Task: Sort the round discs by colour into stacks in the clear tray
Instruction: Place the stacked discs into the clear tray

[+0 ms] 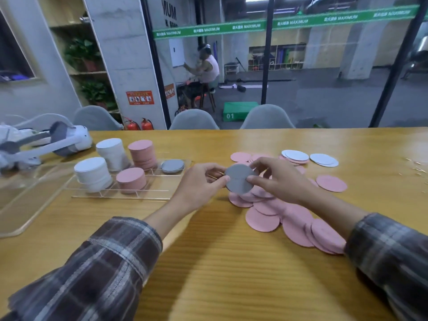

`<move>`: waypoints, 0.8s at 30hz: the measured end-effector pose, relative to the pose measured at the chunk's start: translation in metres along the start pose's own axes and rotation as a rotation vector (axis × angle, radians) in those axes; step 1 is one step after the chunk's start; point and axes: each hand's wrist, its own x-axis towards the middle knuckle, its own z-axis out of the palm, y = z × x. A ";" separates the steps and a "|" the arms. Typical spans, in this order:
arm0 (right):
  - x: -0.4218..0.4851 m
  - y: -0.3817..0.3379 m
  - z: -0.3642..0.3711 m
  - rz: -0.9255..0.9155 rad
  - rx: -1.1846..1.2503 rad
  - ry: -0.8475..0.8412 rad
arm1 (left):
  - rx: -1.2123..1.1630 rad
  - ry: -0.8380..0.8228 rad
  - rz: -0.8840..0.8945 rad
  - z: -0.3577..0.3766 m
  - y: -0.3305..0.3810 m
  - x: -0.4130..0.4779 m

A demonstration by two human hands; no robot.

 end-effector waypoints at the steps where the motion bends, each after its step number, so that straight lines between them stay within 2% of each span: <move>1: 0.006 -0.006 0.006 0.002 0.018 0.000 | -0.003 0.010 -0.018 -0.009 -0.005 -0.001; 13: 0.098 -0.076 0.072 0.009 0.040 -0.058 | 0.169 0.135 -0.174 -0.114 -0.043 0.019; 24: 0.171 -0.078 0.111 0.096 0.038 -0.076 | 0.389 0.243 -0.243 -0.126 -0.068 0.057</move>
